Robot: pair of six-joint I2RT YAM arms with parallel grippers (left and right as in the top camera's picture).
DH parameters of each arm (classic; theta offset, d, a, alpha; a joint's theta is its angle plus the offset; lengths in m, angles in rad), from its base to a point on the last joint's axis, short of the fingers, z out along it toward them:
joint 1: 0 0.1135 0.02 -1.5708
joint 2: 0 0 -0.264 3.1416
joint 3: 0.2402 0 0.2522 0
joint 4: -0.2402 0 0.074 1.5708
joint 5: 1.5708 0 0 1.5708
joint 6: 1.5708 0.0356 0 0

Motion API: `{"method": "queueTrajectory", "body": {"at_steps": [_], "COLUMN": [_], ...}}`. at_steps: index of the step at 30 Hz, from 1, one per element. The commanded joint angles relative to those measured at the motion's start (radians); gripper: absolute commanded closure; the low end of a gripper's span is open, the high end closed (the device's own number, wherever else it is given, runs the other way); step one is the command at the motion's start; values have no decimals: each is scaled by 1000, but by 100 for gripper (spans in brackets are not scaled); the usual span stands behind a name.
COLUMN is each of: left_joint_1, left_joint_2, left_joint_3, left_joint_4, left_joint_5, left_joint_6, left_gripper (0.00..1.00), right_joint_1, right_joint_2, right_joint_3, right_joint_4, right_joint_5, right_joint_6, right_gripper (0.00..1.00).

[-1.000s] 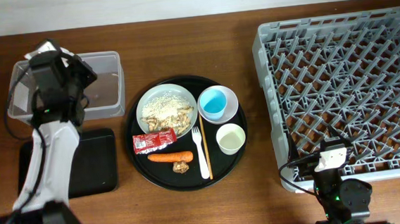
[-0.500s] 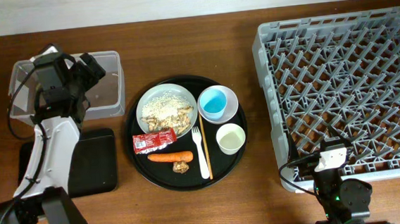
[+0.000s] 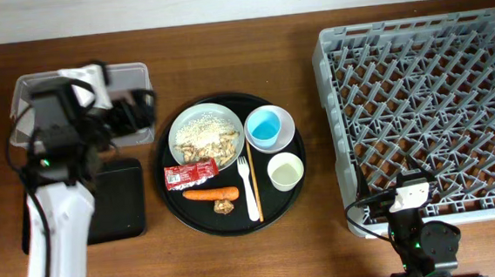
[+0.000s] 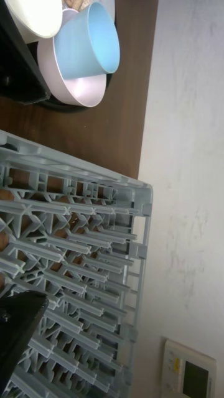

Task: Sort waste into correct bins and load items into the dishwasher rack
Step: 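Carry the tissue left and release it into the clear plastic bin, then move the left gripper back to the plate and grasp the red wrapper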

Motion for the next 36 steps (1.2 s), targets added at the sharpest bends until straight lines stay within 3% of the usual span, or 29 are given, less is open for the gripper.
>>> {"method": "queueTrajectory", "body": {"at_steps": [1, 6, 8, 11, 19, 20, 28, 30, 36], "left_joint_1": [-158, -375, -412, -425, -425, -425, -425, -425, -425], "left_joint_2": [-86, -32, -1, 98, 393, 412, 485, 485, 485], "left_joint_3": [10, -2, -12, -13, -13, -13, -55, -56, -56], "left_joint_4": [-135, -394, -427, -426, -391, -377, -271, -270, -285], "left_joint_5": [56, 47, -43, -266, -401, -407, -488, -488, -488], "left_joint_6": [108, 103, 56, 26, 51, 51, 51, 51, 51], "left_gripper": [1, 1, 1, 1, 2, 6, 7, 18, 39], "right_joint_1": [5, 5, 5, 5, 5, 5, 5, 5, 5], "right_joint_2": [-5, -5, -5, -5, -5, -5, -5, -5, -5], "right_joint_3": [-6, -6, -6, -6, -6, -6, -6, -6, -6], "right_joint_4": [-5, -4, -5, -5, -5, -5, -5, -5, -5], "right_joint_5": [4, 4, 4, 4, 4, 4, 4, 4, 4], "right_joint_6": [-7, -7, -7, -7, -7, -7, -7, -7, -7], "right_gripper": [1, 1, 1, 1, 1, 1, 2, 1, 1]}}
